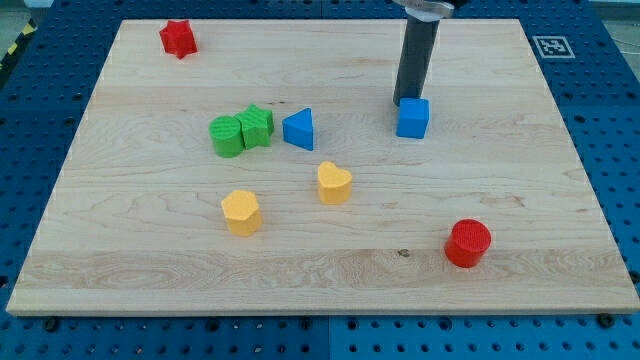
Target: Slide the blue cube towards the center
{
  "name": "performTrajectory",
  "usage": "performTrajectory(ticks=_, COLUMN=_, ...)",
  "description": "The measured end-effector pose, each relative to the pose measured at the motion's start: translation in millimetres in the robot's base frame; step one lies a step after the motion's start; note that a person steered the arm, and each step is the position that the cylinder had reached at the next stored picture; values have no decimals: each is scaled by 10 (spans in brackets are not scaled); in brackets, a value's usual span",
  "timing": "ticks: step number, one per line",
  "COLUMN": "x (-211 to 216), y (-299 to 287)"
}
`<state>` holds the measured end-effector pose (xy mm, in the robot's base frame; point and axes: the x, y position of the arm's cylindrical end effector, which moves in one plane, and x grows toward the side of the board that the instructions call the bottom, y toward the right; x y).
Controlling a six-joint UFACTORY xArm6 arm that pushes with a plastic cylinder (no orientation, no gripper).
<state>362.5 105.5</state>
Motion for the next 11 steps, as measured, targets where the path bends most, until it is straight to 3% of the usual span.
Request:
performTrajectory(ticks=4, x=-18, y=-259)
performTrajectory(ticks=6, x=11, y=584)
performTrajectory(ticks=8, x=415, y=438)
performTrajectory(ticks=11, x=415, y=47)
